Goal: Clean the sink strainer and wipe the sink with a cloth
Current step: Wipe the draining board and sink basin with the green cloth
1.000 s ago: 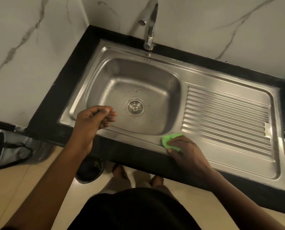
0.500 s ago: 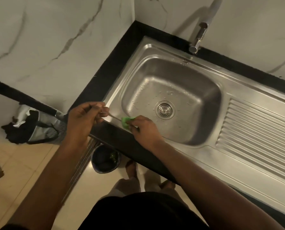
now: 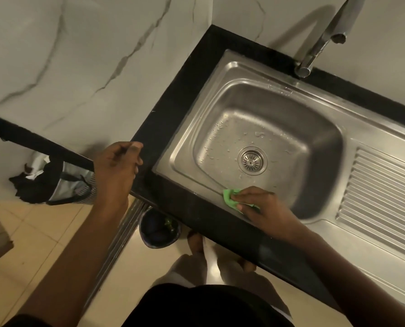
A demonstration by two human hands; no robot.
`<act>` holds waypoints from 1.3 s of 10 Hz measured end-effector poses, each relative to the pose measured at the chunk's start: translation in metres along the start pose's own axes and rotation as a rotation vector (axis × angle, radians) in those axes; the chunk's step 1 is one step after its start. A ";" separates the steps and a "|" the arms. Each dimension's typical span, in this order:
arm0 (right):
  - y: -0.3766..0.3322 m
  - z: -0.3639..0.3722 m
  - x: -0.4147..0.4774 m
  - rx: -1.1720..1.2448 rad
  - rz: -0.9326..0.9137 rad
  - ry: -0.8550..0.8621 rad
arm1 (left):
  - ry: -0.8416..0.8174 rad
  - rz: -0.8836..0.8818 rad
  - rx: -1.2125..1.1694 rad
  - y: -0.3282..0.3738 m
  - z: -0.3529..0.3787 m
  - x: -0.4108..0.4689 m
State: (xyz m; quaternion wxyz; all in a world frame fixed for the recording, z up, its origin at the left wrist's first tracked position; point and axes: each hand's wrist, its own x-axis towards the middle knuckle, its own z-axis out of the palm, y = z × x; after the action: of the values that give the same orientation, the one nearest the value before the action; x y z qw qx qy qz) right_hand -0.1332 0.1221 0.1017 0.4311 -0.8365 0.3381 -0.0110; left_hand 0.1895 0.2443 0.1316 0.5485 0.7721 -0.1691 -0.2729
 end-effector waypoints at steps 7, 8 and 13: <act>-0.044 0.041 0.196 -0.204 -0.245 0.326 | -0.039 -0.065 0.039 -0.015 0.040 0.009; -0.029 -0.003 0.229 -0.033 -0.026 0.511 | -0.060 -0.020 0.052 -0.016 0.039 0.008; -0.048 -0.004 0.221 -0.113 -0.038 0.346 | -0.070 -0.097 -0.012 0.002 0.058 0.018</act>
State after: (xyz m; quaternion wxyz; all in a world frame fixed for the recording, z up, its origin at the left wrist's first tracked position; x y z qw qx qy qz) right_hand 0.0627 0.0111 0.0783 0.3184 -0.8513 0.3914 -0.1439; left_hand 0.1685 0.1898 0.1145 0.5331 0.7659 -0.1489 -0.3272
